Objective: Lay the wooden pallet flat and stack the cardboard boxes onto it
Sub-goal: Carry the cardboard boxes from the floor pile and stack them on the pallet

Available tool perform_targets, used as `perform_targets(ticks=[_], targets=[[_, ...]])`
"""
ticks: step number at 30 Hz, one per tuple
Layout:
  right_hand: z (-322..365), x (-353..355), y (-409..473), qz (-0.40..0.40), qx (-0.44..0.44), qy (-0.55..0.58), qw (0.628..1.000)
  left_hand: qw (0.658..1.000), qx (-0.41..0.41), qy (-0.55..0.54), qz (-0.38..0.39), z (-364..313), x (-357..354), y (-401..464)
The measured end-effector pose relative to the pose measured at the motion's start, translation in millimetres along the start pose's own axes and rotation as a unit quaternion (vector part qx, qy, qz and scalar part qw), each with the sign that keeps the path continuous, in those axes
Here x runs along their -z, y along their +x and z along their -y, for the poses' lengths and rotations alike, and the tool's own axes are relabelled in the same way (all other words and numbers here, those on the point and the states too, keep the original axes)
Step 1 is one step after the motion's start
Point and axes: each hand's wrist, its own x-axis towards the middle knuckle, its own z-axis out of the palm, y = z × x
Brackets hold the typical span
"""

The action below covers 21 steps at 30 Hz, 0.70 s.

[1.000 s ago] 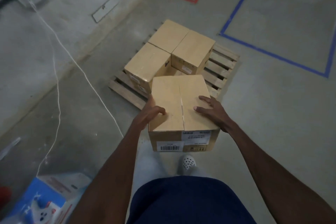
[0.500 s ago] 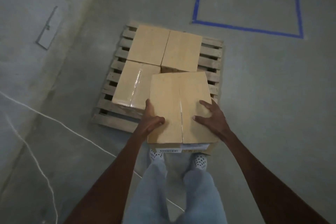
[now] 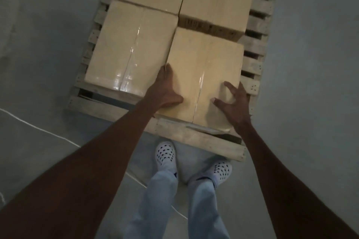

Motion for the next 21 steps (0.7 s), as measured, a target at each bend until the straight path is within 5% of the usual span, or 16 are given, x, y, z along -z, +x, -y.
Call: perform_targets(ticks=[3, 9, 21], targets=[[-15, -27, 0, 0.024, -0.008, -0.007, 1.0, 0.985, -0.034, 0.168, 0.008, 15, -19, 6], [-24, -18, -21, 0.115, 0.06, -0.124, 0.984, 0.947, -0.123, 0.298, 0.004, 37, -29, -1], [-33, -15, -25, 0.161, 0.107, -0.278, 0.941, 0.935, -0.168, 0.311, 0.006, 70, -23, 4]])
